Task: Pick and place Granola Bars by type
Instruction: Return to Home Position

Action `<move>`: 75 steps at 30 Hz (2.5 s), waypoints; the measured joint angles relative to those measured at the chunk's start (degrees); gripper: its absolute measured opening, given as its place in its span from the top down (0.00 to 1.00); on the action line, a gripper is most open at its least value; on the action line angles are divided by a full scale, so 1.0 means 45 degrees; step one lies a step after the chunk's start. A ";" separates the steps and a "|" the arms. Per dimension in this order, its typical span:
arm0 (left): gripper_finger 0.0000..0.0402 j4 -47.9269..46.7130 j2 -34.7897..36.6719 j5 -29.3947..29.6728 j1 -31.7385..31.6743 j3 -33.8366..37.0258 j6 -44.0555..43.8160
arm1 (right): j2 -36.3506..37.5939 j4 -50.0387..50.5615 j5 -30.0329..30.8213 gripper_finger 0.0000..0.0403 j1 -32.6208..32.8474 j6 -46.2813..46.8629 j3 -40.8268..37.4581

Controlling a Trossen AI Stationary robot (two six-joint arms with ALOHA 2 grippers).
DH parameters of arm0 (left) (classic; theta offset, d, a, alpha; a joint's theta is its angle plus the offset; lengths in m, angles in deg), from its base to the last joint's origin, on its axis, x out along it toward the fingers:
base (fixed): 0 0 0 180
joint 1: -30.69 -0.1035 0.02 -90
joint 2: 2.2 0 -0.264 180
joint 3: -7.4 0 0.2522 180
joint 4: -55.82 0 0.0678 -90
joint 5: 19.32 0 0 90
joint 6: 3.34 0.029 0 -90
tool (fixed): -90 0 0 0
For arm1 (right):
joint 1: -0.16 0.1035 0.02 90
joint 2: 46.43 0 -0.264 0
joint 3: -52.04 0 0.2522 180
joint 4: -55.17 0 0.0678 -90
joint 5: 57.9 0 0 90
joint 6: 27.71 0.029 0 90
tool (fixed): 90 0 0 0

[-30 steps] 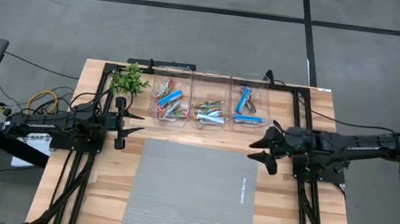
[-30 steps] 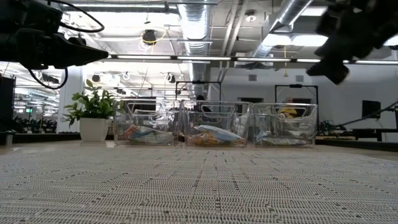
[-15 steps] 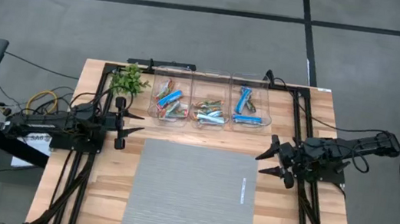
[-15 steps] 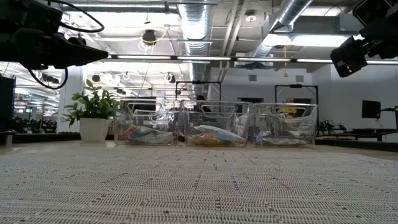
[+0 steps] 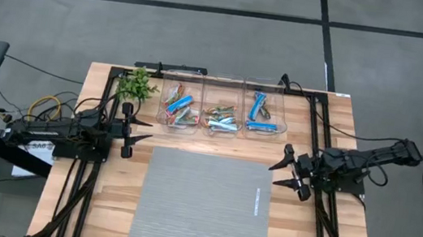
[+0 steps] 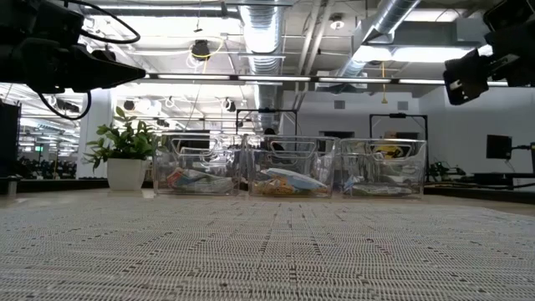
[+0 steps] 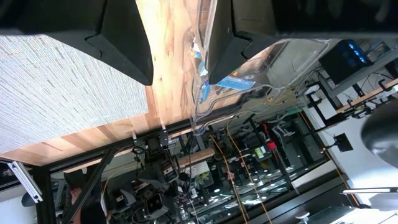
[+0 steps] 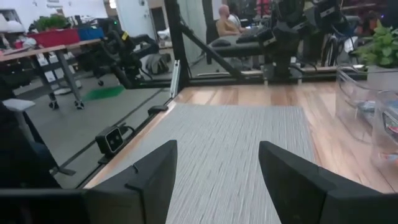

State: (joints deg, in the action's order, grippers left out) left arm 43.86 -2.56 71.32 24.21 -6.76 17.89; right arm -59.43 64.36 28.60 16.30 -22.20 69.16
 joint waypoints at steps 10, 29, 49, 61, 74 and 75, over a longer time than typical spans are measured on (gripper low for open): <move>0.63 0.0000 0.0000 0.0000 0.0005 0.0001 0.0000 | 0.0079 -0.1021 -0.0696 0.46 -0.0005 -0.0335 -0.0647; 0.63 0.0000 0.0000 0.0015 0.0000 0.0000 0.0000 | 0.2226 0.0853 0.0812 0.46 -0.0030 -0.0479 -0.0661; 0.63 0.0000 0.0000 0.0024 0.0004 0.0000 -0.0002 | 0.2222 0.0861 0.0797 0.46 -0.0029 -0.0457 -0.0671; 0.63 0.0000 -0.0002 0.0032 0.0001 0.0002 -0.0001 | 0.2221 0.0863 0.0795 0.46 -0.0029 -0.0447 -0.0676; 0.63 0.0000 0.0000 0.0034 0.0000 0.0003 0.0000 | 0.2221 0.0868 0.0792 0.46 -0.0029 -0.0447 -0.0681; 0.63 0.0000 0.0000 0.0034 0.0004 0.0000 0.0000 | 0.2221 0.0868 0.0792 0.46 -0.0029 -0.0447 -0.0681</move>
State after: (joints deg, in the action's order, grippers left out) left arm 43.86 -2.56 71.48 24.22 -6.76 17.89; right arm -49.44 68.27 32.16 16.17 -24.21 66.10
